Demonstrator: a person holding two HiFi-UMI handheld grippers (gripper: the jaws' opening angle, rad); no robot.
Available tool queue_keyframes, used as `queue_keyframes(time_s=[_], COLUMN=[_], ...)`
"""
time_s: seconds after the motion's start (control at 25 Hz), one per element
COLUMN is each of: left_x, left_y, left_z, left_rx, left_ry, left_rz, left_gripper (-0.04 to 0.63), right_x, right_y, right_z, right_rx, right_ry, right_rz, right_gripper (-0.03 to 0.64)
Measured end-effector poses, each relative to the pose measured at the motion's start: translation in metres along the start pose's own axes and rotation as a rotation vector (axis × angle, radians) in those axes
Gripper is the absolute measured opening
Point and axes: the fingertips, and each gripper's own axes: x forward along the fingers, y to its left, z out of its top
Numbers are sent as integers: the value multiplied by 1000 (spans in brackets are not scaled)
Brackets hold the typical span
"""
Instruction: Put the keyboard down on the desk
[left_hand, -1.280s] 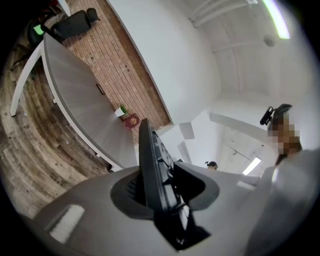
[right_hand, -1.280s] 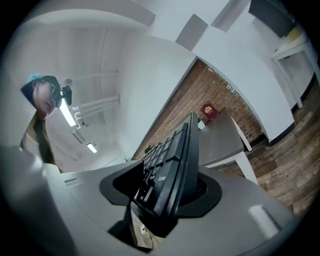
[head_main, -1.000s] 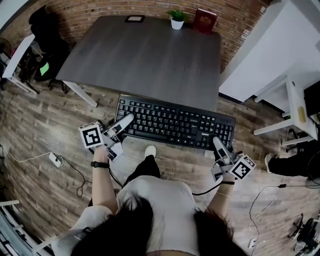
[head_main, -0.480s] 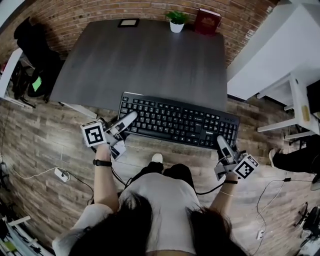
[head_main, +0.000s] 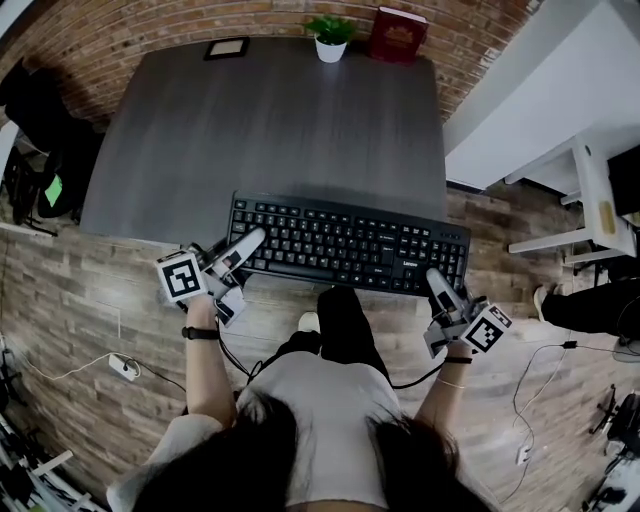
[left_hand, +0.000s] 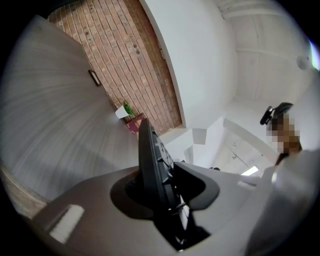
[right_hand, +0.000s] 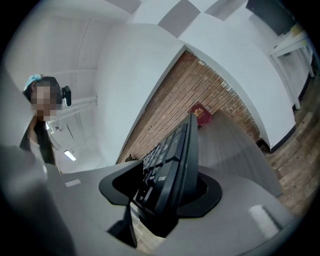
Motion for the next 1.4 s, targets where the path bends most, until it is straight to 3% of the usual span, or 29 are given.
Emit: queue_keyframes(time_s=[0.16, 0.4, 0.6, 0.92, 1.4], left_x=[11, 92, 119, 138, 150], left_y=[1, 25, 35, 53, 83], left_z=[10, 72, 99, 123, 126], left_rx=[43, 32, 31, 29, -21], left_ry=[-14, -26, -52, -77, -45], left_rz=[-5, 2, 34, 52, 56], left_gripper=[176, 175, 176, 176, 176], right_x=[9, 71, 106, 144, 158], right_y=[-7, -59, -80, -103, -122], right_z=[12, 89, 122, 135, 130], right_rx=[-27, -33, -39, -26, -22], right_ry=[-17, 0, 24, 51, 71], right_rz=[24, 16, 50, 76, 2], right_gripper=[200, 201, 201, 204, 219])
